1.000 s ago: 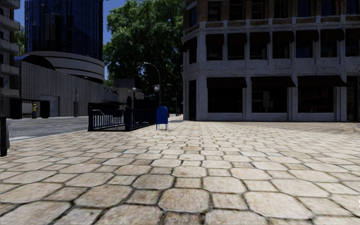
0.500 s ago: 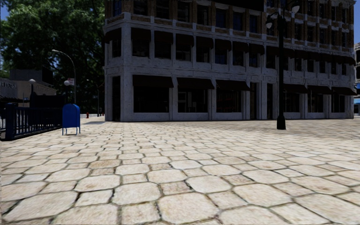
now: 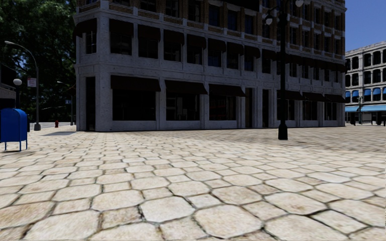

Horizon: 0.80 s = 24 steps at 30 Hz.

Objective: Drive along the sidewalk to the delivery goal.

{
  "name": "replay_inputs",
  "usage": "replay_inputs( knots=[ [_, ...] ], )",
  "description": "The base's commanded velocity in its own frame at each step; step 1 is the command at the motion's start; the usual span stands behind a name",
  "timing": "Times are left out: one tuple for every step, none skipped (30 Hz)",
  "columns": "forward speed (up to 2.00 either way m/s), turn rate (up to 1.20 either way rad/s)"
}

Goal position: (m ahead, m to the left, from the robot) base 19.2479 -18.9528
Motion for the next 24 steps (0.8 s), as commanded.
replay_inputs(
  knots=[
    [2.00, 0.00],
    [2.00, 0.00],
    [2.00, 0.00],
    [2.00, 0.00],
    [2.00, 0.00],
    [2.00, 0.00],
    [2.00, 0.00],
    [2.00, 0.00],
    [2.00, 0.00],
    [2.00, 0.00],
    [2.00, 0.00],
    [2.00, 0.00],
    [2.00, 0.00],
    [2.00, 0.00],
    [2.00, 0.00],
    [2.00, 0.00],
    [2.00, 0.00],
    [2.00, 0.00],
    [2.00, 0.00],
    [2.00, 0.00],
    [2.00, 0.00],
    [2.00, 0.00],
    [2.00, 0.00],
    [2.00, 0.00]
  ],
)
